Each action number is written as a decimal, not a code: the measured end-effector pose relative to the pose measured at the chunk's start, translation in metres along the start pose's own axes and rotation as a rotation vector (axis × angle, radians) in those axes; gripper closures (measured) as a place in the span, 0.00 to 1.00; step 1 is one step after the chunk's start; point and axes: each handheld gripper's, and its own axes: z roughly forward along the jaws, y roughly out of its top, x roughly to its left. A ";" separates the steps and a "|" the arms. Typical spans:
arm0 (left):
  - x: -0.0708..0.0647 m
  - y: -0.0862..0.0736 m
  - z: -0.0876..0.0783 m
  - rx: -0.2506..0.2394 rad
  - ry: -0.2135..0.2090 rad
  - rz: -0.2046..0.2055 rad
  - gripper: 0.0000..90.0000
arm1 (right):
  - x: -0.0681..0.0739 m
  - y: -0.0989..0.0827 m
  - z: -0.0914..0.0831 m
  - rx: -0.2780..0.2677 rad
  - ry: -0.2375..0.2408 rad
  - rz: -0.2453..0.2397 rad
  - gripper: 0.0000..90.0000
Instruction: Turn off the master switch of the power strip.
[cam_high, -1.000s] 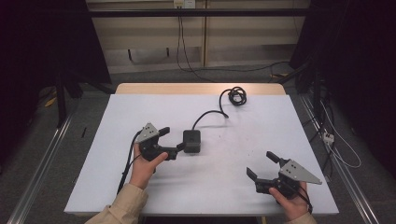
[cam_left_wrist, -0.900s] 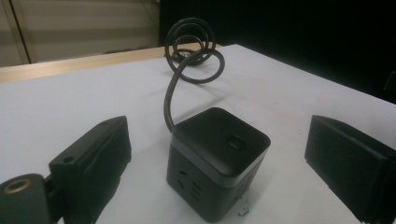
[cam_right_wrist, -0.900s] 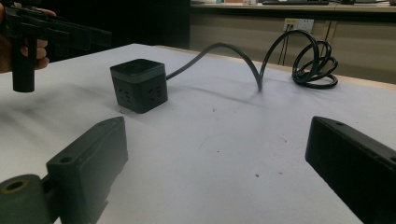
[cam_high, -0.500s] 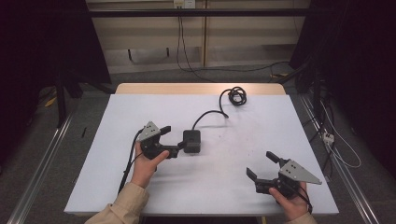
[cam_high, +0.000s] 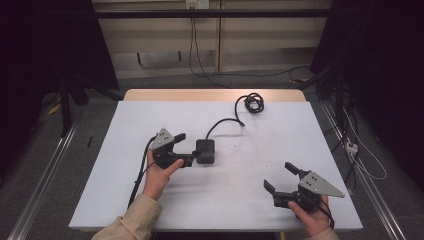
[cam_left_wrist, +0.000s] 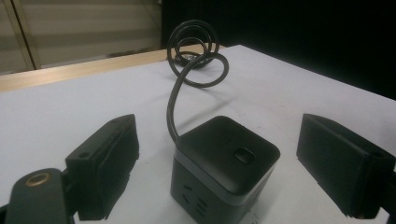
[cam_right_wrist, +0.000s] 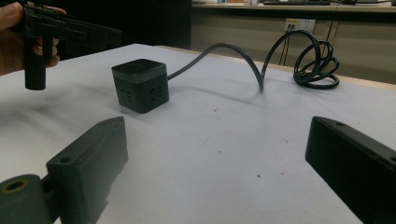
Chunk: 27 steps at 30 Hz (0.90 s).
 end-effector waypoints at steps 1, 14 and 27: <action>0.000 0.000 0.000 0.001 0.000 0.004 0.14 | 0.000 0.000 0.000 0.000 0.000 0.000 0.06; -0.001 0.002 0.004 0.017 -0.010 0.017 0.33 | 0.000 0.000 0.000 -0.001 0.002 -0.002 0.06; -0.003 0.004 0.007 0.038 -0.024 0.023 0.47 | 0.000 0.001 0.000 -0.002 0.004 -0.001 0.06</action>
